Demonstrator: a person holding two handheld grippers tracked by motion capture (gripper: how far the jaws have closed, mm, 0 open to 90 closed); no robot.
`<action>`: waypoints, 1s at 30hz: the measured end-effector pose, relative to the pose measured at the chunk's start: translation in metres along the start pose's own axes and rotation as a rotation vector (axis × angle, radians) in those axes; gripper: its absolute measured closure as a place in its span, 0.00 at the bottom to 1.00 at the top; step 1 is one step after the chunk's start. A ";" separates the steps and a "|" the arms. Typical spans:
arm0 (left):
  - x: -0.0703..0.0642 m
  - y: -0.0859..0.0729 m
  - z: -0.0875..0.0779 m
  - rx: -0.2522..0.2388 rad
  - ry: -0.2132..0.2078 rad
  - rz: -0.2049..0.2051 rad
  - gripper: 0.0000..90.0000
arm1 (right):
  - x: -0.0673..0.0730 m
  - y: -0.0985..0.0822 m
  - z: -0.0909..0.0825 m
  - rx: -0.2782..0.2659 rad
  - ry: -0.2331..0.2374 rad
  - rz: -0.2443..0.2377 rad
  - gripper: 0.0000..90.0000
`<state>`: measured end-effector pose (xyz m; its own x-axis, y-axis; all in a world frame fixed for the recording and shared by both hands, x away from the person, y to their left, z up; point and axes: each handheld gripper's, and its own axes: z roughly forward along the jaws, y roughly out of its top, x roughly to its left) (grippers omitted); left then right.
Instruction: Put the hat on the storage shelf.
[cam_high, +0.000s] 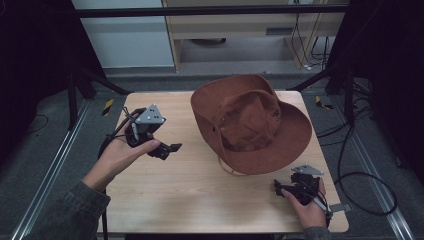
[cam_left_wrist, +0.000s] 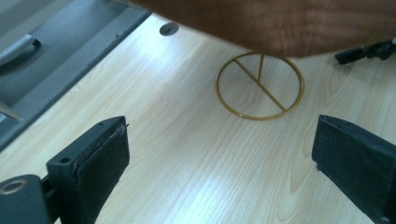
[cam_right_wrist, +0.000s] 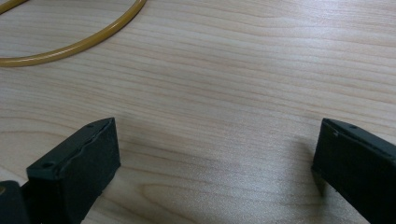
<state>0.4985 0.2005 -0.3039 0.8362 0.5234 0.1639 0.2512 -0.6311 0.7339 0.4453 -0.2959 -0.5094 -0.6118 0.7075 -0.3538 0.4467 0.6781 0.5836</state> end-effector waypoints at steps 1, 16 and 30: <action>0.001 -0.003 0.002 -0.002 0.001 -0.006 0.04 | 0.000 0.000 0.000 0.000 0.000 0.000 0.01; 0.008 -0.047 0.023 0.019 0.022 -0.009 0.06 | 0.000 0.000 0.000 0.000 0.000 0.000 0.01; 0.014 -0.103 0.046 0.068 0.026 -0.103 0.06 | 0.000 0.000 0.000 0.000 0.000 0.000 0.01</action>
<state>0.5065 0.2459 -0.4073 0.7913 0.6018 0.1078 0.3684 -0.6100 0.7016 0.4452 -0.2959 -0.5094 -0.6119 0.7075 -0.3536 0.4465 0.6780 0.5839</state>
